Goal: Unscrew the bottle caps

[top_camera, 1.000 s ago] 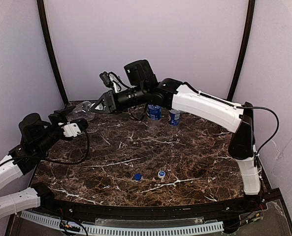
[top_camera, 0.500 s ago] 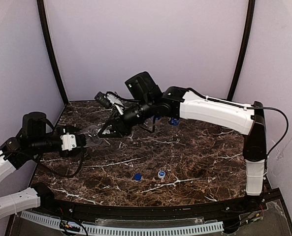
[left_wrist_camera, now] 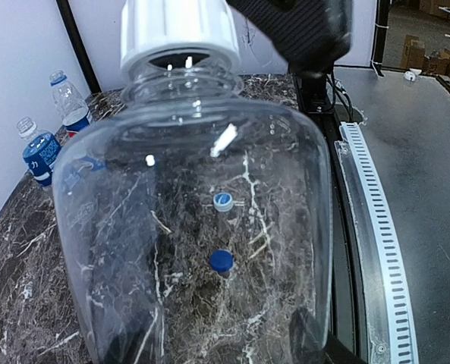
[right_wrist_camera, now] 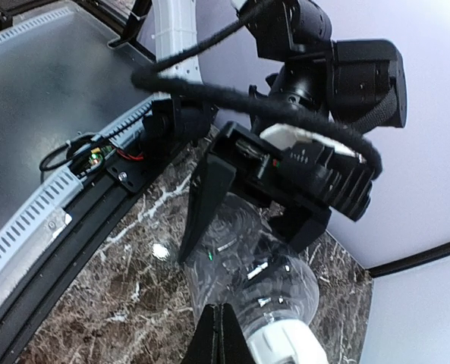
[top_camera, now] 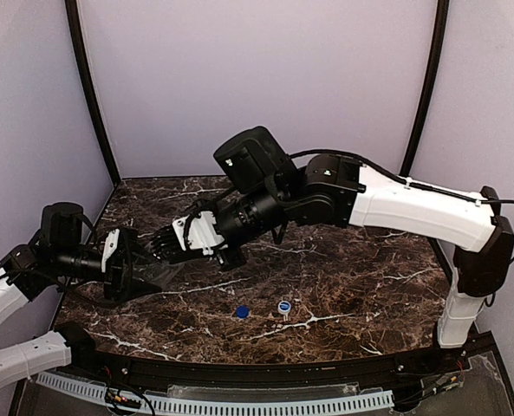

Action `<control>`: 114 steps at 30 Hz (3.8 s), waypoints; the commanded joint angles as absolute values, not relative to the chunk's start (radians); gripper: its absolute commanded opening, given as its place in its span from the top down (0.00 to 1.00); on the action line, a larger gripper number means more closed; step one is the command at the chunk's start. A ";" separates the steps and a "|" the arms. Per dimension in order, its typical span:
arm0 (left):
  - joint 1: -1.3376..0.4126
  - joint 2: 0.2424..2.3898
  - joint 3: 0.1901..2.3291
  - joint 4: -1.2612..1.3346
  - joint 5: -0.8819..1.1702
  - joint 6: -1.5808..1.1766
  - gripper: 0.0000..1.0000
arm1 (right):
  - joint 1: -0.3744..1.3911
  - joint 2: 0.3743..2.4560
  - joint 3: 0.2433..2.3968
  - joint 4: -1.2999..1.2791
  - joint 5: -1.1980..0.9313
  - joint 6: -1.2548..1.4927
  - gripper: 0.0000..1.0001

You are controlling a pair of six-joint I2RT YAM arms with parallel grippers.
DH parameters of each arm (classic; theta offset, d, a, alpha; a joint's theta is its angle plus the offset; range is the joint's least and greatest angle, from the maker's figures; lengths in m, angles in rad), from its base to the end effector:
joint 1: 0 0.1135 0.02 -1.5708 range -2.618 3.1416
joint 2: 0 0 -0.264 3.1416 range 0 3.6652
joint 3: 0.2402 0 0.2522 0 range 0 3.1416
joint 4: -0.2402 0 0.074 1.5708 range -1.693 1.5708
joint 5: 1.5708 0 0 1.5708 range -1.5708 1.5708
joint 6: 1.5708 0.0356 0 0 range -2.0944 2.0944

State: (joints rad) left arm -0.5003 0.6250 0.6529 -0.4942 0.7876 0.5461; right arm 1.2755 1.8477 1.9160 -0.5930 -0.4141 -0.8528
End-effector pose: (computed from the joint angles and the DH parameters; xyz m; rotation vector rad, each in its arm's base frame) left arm 0.1087 -0.0882 0.2902 1.3766 1.4088 -0.7657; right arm 0.1099 0.4105 0.3906 -1.9644 0.7986 0.6870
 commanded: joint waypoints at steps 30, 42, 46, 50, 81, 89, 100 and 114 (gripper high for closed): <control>-0.528 0.610 0.472 0.087 -0.046 0.934 0.49 | 1.058 2.082 2.163 -0.408 -0.389 0.606 0.28; -0.535 0.615 0.468 0.090 -0.026 0.943 0.49 | 1.065 2.124 2.185 -0.383 -0.429 0.599 0.69; -0.536 0.617 0.473 0.089 -0.024 0.940 0.49 | 1.062 2.139 2.202 -0.383 -0.445 0.603 0.77; -0.537 0.615 0.472 0.076 -0.012 0.946 0.49 | 1.061 2.150 2.194 -0.383 -0.465 0.606 0.75; -0.538 0.640 0.675 -0.520 0.733 0.693 0.52 | 1.299 1.863 1.834 -0.571 -0.385 -0.868 1.00; -0.538 0.650 0.699 -0.563 0.732 0.735 0.52 | 1.342 1.888 1.837 -0.612 -0.040 -1.168 1.00; -0.538 0.639 0.681 -0.566 0.728 0.736 0.52 | 1.364 1.767 1.572 -0.173 0.187 -1.486 1.00; -0.538 0.612 0.614 -0.373 0.484 0.698 0.52 | 1.356 1.654 1.573 -0.038 0.108 -0.906 0.01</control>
State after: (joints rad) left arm -0.5369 0.6193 0.6518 -0.4969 0.5911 0.7338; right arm 1.3621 1.7256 1.5013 -0.0536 0.1547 -1.2045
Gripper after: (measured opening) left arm 0.562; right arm 0.983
